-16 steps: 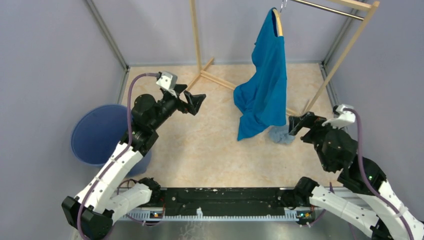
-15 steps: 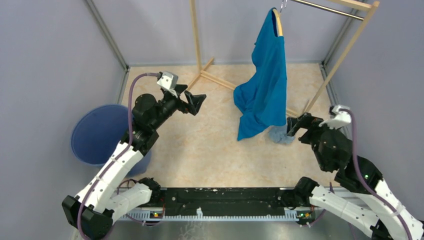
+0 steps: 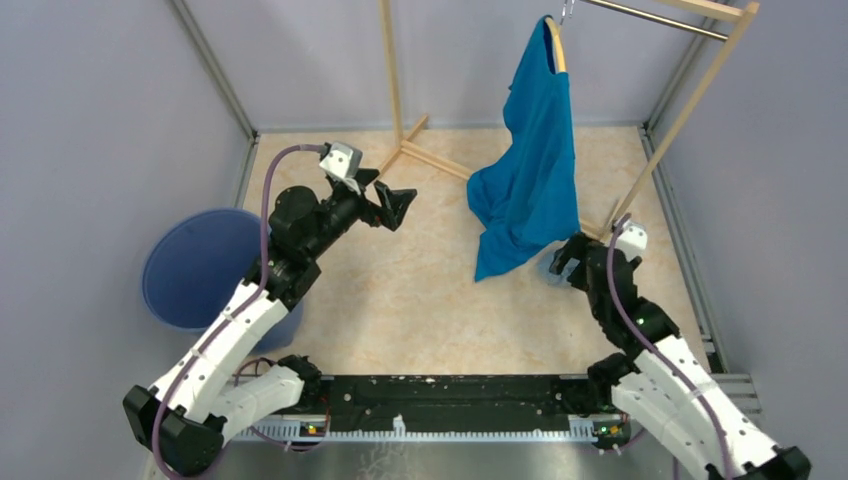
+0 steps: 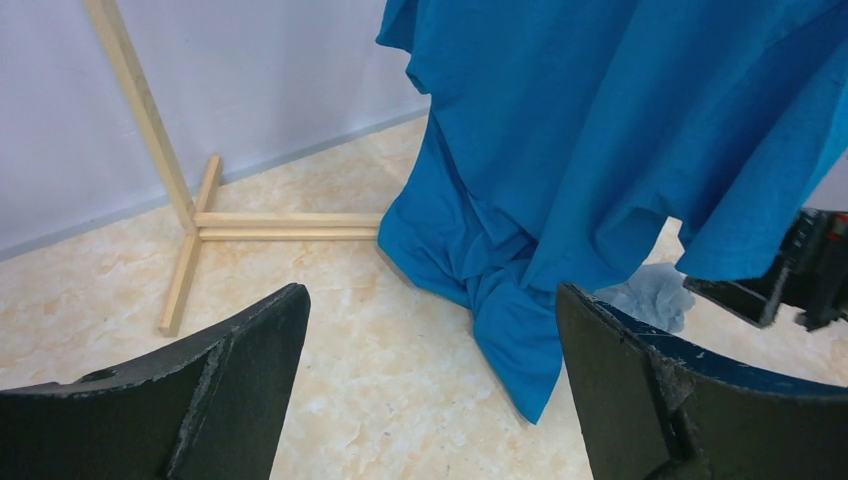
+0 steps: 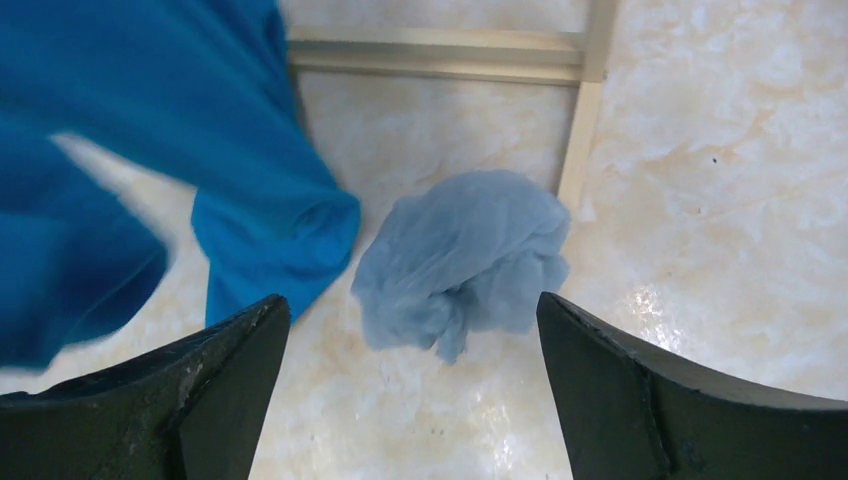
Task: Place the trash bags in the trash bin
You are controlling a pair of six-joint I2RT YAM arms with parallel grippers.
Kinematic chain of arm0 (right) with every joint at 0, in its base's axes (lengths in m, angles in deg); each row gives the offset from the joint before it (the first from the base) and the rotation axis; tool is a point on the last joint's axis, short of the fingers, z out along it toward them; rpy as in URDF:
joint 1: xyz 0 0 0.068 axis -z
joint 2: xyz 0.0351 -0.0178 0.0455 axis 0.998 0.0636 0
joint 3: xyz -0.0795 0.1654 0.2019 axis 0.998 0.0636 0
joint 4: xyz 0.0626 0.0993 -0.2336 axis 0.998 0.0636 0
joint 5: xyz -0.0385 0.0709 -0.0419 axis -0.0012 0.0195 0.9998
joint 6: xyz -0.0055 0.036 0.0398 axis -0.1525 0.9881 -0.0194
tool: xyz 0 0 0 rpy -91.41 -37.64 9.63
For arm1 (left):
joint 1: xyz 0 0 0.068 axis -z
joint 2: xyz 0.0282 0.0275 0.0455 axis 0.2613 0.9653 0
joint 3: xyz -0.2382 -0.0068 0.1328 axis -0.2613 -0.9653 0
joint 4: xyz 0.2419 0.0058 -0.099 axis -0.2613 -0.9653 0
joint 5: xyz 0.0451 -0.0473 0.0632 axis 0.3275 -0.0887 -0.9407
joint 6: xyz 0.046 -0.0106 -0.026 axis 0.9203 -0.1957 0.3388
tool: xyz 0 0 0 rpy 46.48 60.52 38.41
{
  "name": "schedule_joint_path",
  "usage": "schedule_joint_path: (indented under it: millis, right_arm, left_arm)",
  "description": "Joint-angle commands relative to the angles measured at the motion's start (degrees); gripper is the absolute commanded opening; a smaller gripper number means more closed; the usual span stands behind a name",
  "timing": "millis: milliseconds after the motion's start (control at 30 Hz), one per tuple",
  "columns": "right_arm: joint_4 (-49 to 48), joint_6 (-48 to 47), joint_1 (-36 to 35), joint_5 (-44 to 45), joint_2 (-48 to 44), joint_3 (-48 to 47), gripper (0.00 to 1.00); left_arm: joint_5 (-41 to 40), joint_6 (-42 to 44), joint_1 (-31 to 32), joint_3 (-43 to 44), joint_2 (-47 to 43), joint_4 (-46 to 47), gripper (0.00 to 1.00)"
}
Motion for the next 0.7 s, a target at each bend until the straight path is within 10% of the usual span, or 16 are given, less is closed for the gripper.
schedule_joint_path:
  millis: [0, 367, 500, 667]
  right_arm:
    - [-13.7, 0.2, 16.5, -25.9, 3.3, 2.8, 0.91]
    - [-16.5, -3.1, 24.3, -32.3, 14.6, 5.2, 0.87]
    - [-17.9, -2.5, 24.3, -37.2, 13.3, 8.3, 0.64]
    - [-16.2, -4.1, 24.3, -40.1, 7.8, 10.4, 0.13]
  left_arm:
    - [0.1, 0.7, 0.6, 2.7, 0.6, 1.5, 0.99]
    - [-0.6, 0.9, 1.4, 3.0, 1.4, 0.8, 0.99]
    - [-1.0, 0.9, 1.7, 3.6, 1.8, 0.1, 0.99]
    - [-0.6, 0.6, 2.0, 3.7, 2.3, -0.2, 0.99]
